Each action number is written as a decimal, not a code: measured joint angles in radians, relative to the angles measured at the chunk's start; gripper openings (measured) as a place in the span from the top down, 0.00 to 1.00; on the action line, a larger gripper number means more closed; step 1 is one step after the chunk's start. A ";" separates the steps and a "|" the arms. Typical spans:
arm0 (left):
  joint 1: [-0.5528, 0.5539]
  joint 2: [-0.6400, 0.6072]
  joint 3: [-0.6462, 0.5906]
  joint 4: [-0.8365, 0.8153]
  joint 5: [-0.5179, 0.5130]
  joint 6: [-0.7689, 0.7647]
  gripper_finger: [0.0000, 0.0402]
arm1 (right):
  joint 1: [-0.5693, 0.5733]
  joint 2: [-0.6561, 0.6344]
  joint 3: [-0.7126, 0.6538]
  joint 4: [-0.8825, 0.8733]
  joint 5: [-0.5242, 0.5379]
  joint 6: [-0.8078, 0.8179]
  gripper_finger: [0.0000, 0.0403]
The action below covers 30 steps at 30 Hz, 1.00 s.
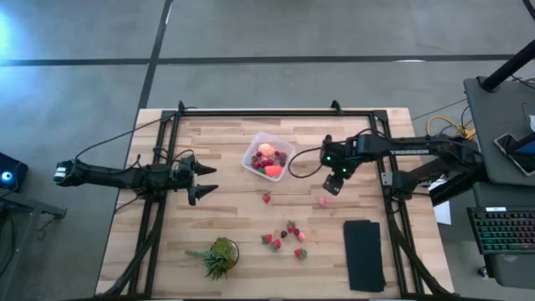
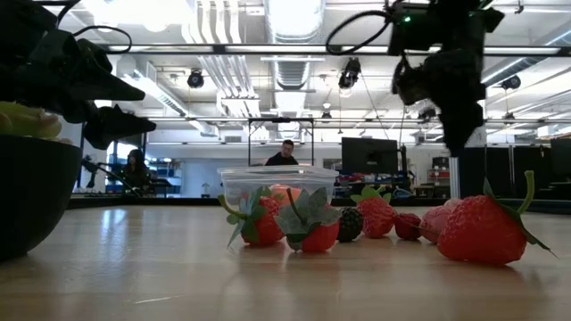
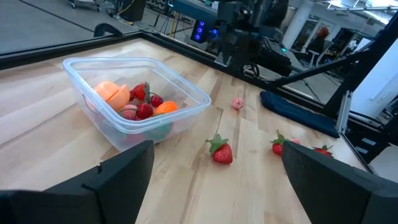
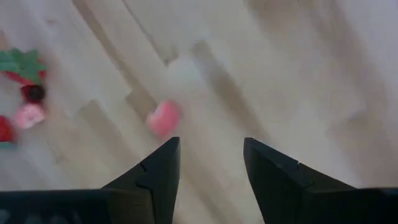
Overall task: Pick and placing Produce into tupperware
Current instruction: Put the pink peach into the transparent bin
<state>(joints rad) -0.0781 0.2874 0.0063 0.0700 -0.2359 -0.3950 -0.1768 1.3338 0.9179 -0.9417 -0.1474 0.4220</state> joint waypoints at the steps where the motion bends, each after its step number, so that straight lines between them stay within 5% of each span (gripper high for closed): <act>1: 0.000 0.000 0.000 0.000 0.000 0.000 0.16 | 0.005 -0.016 -0.011 -0.012 -0.020 0.047 0.58; 13: 0.000 0.000 0.000 0.000 0.000 0.000 0.16 | 0.235 0.020 -0.120 0.180 0.081 0.526 0.52; 30: 0.000 0.000 0.000 0.000 0.000 0.000 0.16 | 0.303 0.358 0.049 0.161 0.150 0.504 0.52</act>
<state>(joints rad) -0.0782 0.2874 0.0063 0.0702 -0.2361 -0.3950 0.1265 1.6920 0.9668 -0.7808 0.0025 0.9255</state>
